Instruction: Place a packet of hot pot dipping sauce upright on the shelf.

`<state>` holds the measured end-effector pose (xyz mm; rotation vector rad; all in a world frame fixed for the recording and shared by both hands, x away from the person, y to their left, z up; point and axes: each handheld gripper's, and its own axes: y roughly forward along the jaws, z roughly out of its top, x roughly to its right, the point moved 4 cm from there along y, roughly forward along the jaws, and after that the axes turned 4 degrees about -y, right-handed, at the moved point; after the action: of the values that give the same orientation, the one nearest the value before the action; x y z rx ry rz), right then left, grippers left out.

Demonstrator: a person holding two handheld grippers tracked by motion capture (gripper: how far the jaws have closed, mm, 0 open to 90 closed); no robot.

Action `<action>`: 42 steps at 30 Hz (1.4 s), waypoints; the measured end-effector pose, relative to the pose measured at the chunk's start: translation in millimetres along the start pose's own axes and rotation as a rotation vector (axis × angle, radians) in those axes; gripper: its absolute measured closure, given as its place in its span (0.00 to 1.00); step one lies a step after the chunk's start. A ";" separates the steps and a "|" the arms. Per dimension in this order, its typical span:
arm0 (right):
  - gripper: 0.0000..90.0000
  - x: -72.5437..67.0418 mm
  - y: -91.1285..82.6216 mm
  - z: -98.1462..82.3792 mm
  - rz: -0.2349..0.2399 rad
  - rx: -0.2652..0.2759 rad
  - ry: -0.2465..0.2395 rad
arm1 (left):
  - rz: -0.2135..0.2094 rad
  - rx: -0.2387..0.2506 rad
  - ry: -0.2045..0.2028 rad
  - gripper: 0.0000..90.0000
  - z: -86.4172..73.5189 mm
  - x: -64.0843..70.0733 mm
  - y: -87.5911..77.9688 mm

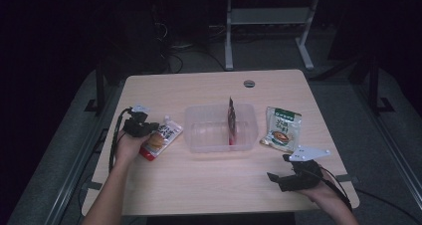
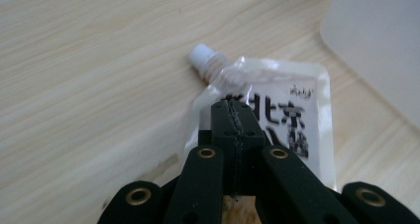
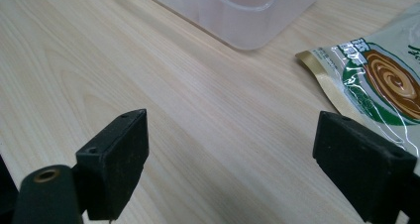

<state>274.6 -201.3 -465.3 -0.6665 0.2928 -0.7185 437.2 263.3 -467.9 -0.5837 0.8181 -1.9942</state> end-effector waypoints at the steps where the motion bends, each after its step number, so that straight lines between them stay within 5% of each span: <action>1: 0.15 0.2 0.1 -0.3 -0.002 -0.002 -0.002 | 0.015 -0.011 0.022 1.00 1.0 -0.1 3.4; 12: 0.15 -0.3 0.3 -1.1 -0.002 -0.013 -0.002 | 0.006 -0.034 0.023 1.00 8.0 3.9 27.6; 20: 0.15 -0.7 0.1 -1.2 -0.005 -0.020 -0.005 | -0.082 -0.086 0.020 1.00 -1.5 12.9 24.2; 29: 0.15 -1.5 0.4 -0.7 -0.004 -0.023 -0.007 | -0.170 -0.134 0.067 1.00 -13.8 24.8 10.8; 36: 0.15 -1.4 0.3 -0.6 -0.006 -0.022 -0.008 | -0.135 -0.079 0.049 1.00 -13.8 10.8 -14.1; 39: 0.15 -1.4 1.8 -1.1 -0.006 -0.026 -0.006 | -0.097 -0.096 0.052 1.00 -22.1 1.2 -19.6; 42: 0.15 -1.8 2.3 -1.1 -0.004 -0.029 -0.007 | -0.104 -0.128 0.049 1.00 -32.2 -3.8 -20.2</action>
<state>273.9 -199.2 -467.5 -0.6971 0.2963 -0.7170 406.5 285.0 -475.1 -0.6654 0.9679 -2.0678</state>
